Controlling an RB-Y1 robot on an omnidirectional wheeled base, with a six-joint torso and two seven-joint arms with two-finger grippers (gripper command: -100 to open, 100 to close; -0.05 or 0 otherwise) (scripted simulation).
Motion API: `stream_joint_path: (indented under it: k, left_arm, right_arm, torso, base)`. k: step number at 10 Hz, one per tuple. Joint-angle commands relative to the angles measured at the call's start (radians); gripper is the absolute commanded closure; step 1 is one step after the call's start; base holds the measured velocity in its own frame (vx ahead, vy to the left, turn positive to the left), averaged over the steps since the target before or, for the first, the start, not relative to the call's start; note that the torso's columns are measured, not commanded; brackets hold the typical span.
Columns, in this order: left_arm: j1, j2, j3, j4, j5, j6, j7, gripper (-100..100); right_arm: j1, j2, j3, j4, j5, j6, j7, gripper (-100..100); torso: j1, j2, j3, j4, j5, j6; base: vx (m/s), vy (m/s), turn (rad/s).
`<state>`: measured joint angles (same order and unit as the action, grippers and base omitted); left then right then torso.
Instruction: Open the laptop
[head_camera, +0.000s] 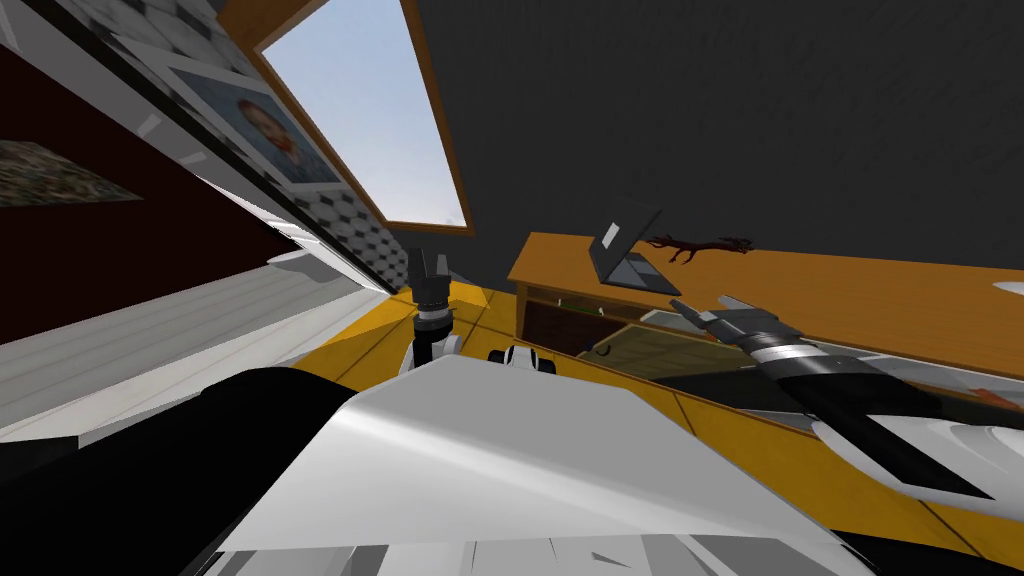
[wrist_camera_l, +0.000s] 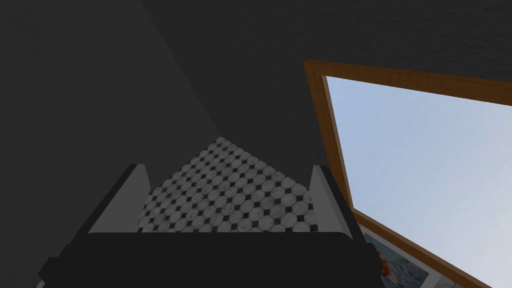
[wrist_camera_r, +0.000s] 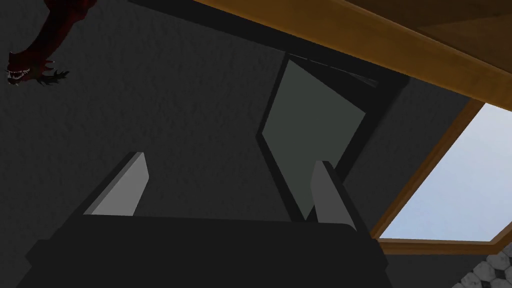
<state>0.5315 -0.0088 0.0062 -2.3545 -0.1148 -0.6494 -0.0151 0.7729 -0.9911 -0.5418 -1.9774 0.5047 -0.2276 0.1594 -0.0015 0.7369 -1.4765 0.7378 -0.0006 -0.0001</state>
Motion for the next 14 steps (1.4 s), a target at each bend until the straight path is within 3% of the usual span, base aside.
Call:
stream_joint_path:
  k: [1,3,4,7,8,10,14]
  left_arm:
    - [0.0,0.0,0.0,0.0,0.0,0.0,0.0,0]
    - [0.0,0.0,0.0,0.0,0.0,0.0,0.0,0]
    - [0.0,0.0,0.0,0.0,0.0,0.0,0.0,0]
    - [0.0,0.0,0.0,0.0,0.0,0.0,0.0,0]
    - [0.0,0.0,0.0,0.0,0.0,0.0,0.0,0]
    - [0.0,0.0,0.0,0.0,0.0,0.0,0.0,0]
    - [0.0,0.0,0.0,0.0,0.0,0.0,0.0,0]
  right_arm:
    - [0.016,-0.07,-0.041,0.027,0.039,0.028,0.011,-100]
    - [0.035,-0.145,-0.096,0.067,0.088,0.062,0.022,-100]
    - [0.035,-0.154,-0.096,0.067,0.088,0.062,0.022,-100]
    - [0.06,-0.265,-0.17,0.121,0.156,0.108,0.037,-100]
    - [0.06,-0.269,-0.17,0.121,0.156,0.108,0.037,-100]
    - [0.076,-0.335,-0.213,0.151,0.195,0.135,0.046,-100]
    - [0.099,-0.434,-0.277,0.191,0.252,0.173,0.06,-100]
  torso:
    - [0.003,0.0,0.0,0.0,0.001,0.0]
    - [-0.002,0.004,0.002,0.001,0.0,0.0]
    - [0.004,0.001,0.001,0.0,0.001,0.0]
    - [0.003,0.0,0.0,0.0,0.001,0.0]
    - [0.006,-0.002,-0.001,-0.001,0.002,0.0]
    - [-0.003,0.002,0.001,0.0,-0.001,0.0]
    - [0.003,0.001,0.0,0.0,0.001,0.0]
  base:
    - [0.039,0.15,-0.024]
    - [0.037,0.167,-0.032]
    - [0.044,0.164,-0.022]
    - [0.062,0.189,-0.031]
    - [0.075,0.174,-0.021]
    - [0.053,0.146,-0.022]
    - [0.044,0.16,-0.026]
